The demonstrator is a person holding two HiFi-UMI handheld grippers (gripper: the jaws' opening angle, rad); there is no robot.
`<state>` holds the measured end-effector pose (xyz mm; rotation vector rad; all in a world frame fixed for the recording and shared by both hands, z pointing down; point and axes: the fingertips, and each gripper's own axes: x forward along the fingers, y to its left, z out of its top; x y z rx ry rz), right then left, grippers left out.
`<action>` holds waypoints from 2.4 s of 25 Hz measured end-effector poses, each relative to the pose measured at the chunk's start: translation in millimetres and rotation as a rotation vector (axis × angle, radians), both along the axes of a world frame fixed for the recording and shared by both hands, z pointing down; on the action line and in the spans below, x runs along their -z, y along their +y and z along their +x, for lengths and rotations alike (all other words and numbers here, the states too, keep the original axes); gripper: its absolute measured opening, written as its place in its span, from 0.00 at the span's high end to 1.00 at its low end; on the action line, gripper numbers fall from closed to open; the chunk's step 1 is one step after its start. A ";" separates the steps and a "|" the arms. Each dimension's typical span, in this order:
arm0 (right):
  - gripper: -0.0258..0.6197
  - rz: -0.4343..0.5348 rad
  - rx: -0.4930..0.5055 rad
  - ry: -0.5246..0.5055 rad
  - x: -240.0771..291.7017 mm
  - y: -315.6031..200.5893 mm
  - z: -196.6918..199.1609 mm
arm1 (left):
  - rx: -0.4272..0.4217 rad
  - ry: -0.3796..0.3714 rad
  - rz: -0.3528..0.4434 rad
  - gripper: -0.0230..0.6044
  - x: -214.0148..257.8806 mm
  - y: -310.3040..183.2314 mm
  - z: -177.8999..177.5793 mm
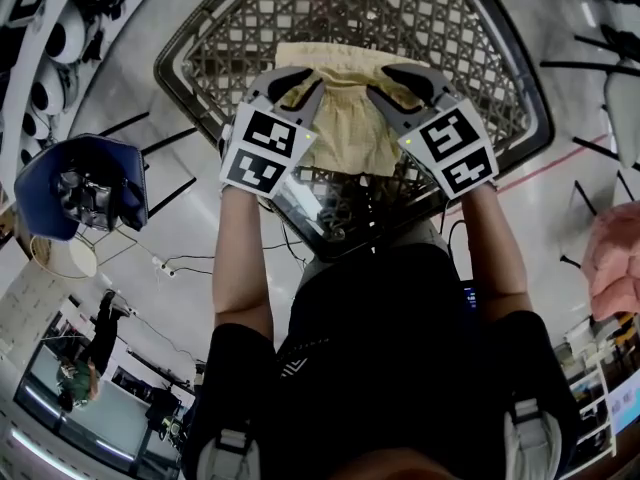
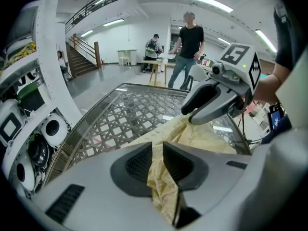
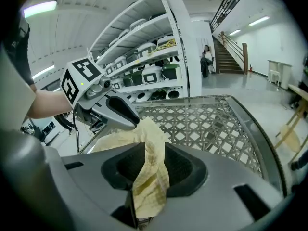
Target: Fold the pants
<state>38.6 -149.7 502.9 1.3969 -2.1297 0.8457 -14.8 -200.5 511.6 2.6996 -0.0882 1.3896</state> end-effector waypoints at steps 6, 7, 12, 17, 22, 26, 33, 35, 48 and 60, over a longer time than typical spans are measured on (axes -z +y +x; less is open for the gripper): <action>0.84 0.002 0.015 0.011 0.9 5.6 -7.2 | 0.002 -0.003 -0.011 0.88 2.8 4.3 -4.6; 0.85 -0.002 0.018 0.014 0.0 7.0 -8.4 | -0.001 -0.009 -0.012 0.88 1.9 6.6 -5.9; 0.87 -0.016 0.014 0.029 0.3 13.7 -11.4 | 0.022 0.003 -0.031 0.90 3.0 16.0 -11.1; 0.87 -0.016 -0.004 0.041 6.1 20.7 -14.3 | 0.044 0.002 -0.020 0.92 7.8 20.9 -17.8; 0.88 -0.011 -0.020 0.040 13.7 32.1 -21.7 | 0.049 0.006 -0.003 0.92 16.9 30.9 -27.9; 0.88 -0.012 -0.031 0.046 18.8 45.6 -27.3 | 0.057 0.013 -0.005 0.93 21.6 47.2 -35.8; 0.88 -0.027 -0.061 0.030 25.6 76.9 -44.8 | 0.086 0.035 -0.030 0.94 31.8 77.0 -58.1; 0.89 -0.030 -0.075 0.016 27.1 85.5 -49.1 | 0.092 0.044 -0.038 0.94 34.5 86.3 -62.2; 0.89 -0.009 -0.113 0.005 44.8 121.4 -81.6 | 0.145 0.099 -0.044 0.94 49.1 129.2 -98.8; 0.89 0.011 -0.114 -0.026 58.6 140.0 -120.4 | 0.180 0.167 -0.071 0.94 66.8 155.8 -113.7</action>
